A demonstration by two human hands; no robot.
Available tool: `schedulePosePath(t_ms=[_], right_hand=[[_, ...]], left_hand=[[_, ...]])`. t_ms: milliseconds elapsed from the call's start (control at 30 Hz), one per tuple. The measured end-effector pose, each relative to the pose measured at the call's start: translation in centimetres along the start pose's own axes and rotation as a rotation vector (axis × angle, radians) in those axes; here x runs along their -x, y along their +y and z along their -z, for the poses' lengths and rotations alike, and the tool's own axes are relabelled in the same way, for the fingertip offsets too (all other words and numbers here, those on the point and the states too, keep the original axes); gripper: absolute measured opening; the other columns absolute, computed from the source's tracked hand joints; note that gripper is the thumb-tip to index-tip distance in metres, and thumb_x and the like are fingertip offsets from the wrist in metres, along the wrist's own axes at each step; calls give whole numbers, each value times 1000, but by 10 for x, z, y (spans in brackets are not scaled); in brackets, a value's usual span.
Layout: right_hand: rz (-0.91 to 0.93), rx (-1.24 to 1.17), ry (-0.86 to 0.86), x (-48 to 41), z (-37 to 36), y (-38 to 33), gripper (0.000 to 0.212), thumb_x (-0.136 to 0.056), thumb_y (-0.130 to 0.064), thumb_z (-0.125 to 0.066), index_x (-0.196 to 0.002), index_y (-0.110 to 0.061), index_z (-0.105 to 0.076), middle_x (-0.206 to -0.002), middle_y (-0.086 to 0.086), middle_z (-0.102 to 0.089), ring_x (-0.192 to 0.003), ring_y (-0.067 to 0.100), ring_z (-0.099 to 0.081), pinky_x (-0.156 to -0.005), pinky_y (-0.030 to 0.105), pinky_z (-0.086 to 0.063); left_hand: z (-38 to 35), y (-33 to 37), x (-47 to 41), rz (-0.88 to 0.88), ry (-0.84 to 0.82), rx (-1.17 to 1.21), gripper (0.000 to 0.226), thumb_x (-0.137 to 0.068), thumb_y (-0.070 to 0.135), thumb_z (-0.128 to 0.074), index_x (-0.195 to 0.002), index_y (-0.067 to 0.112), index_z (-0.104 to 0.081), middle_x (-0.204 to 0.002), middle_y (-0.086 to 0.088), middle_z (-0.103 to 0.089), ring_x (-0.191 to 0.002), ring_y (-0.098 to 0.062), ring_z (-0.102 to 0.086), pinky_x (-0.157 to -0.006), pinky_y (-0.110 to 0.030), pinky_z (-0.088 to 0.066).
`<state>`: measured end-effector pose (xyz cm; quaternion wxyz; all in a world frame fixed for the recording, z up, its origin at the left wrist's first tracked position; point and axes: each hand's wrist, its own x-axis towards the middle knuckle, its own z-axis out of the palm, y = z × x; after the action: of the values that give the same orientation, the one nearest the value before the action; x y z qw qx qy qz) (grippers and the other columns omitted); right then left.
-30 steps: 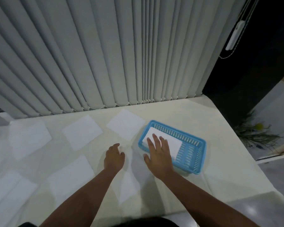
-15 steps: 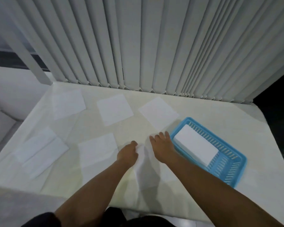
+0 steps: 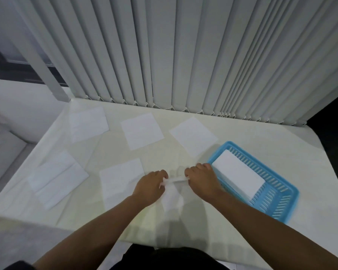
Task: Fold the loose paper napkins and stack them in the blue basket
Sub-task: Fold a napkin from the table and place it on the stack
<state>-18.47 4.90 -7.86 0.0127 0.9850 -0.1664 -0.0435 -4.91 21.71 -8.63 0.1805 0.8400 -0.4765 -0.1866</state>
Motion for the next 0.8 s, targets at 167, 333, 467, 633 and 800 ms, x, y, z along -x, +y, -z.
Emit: schedulePosePath(t_ms=[167,333,467,633,800], right_hand=[[50,55,-118,20,-16,12,25,-93,-19,-49,-116,-21,-59,-117,2,-64,-109,24,-53,-99,38,-35],[76,127,-159,38,-14,17,25,-91,-20,-44,-110,-19,-60,-114,3,-65,-109,26,-52,-102,43,-30],[93,110,-171,47,-20,21,32,-89,-16,-40,-112,-20,-61,-113,2,-67,-107,26,-53,-99,45,-29],[84,-57,-130,41,-28,12,45,-93,-17,-35,-136,-17,-47,-142,5,-50,-123,28,-47,-106,43,-32],[30,-159,-215,34,-46,-8,57,-101,-40,-22,-152,-15,-11,-162,4,-12,-148,24,-13,-117,39,-1]], left_hand=[[-24,5,17,-147,58,-129,27,-89,27,-44,-110,23,-61,-105,4,-66,-97,-19,-60,-81,-30,-44],[-36,9,33,-186,60,-166,36,-83,44,-44,-107,29,-66,-107,13,-68,-97,-13,-62,-84,-28,-43],[-36,3,32,-79,140,-121,36,-87,46,-43,-103,27,-69,-105,12,-68,-97,-13,-61,-82,-29,-44],[-37,3,20,-71,177,-106,30,-92,20,-50,-117,18,-66,-123,-2,-65,-112,-24,-61,-92,-36,-48],[-60,8,20,-114,-190,-296,59,-100,46,-11,-153,21,-3,-162,-1,-1,-150,-21,1,-118,-38,6]])
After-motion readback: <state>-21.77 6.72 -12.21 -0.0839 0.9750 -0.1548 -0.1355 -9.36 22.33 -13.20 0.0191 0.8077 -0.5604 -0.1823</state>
